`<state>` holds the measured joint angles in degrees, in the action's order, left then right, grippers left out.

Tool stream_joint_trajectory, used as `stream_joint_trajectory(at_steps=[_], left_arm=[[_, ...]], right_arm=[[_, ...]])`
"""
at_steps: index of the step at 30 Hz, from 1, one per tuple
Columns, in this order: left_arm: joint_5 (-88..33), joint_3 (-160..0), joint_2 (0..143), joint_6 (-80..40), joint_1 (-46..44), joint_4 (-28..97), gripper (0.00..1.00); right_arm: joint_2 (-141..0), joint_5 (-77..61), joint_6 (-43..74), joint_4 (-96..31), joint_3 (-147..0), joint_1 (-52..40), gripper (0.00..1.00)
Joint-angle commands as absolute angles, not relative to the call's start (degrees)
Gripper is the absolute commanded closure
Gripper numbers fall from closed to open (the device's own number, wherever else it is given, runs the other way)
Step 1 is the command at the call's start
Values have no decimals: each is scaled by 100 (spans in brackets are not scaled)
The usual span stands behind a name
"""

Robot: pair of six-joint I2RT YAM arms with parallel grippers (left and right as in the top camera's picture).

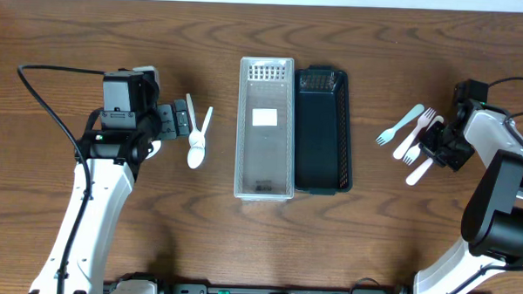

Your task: Pack container

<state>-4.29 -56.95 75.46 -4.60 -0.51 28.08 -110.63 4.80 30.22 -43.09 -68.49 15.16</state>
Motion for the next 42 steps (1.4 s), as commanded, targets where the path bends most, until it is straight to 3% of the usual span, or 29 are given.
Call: stream_joint_trajectory(at_steps=[1, 6, 13, 19, 26, 27, 29, 32, 36, 42], left_arm=[[-377, -5798, 7566, -410, -27, 2805, 2], [-377, -5798, 7566, -408, -27, 2805, 2], [-377, -5798, 7566, -408, -27, 2805, 2], [-377, -5798, 7566, -410, -27, 2805, 2], [-377, -5798, 7566, -408, -27, 2805, 2], [-377, -5798, 7566, -408, -27, 2805, 2], [-377, -5798, 7566, -408, -27, 2805, 2], [-377, -5798, 7566, -410, -27, 2805, 2], [-377, -5798, 7566, -408, -27, 2805, 2], [-377, -5798, 7566, -408, -27, 2805, 2]], right_arm=[[-10787, 770, 3013, -4423, -6742, 1435, 98], [-9590, 766, 2731, -4475, -6873, 1039, 99], [-8093, 89, 2545, -4106, -6923, -607, 99], [-8462, 123, 2698, -3916, -6919, -1806, 99], [-9725, 56, 2718, -3677, -6919, -2379, 97], [-9845, 38, 2714, -3634, -6921, -2423, 85], [-9911, 25, 2615, -3625, -6947, -2467, 49], [-9673, 23, 2565, -3758, -7087, -2390, 28], [-9015, 408, 2565, -3795, -7242, -1981, 16], [-8429, 1118, 2565, -4285, -7238, -515, 23]])
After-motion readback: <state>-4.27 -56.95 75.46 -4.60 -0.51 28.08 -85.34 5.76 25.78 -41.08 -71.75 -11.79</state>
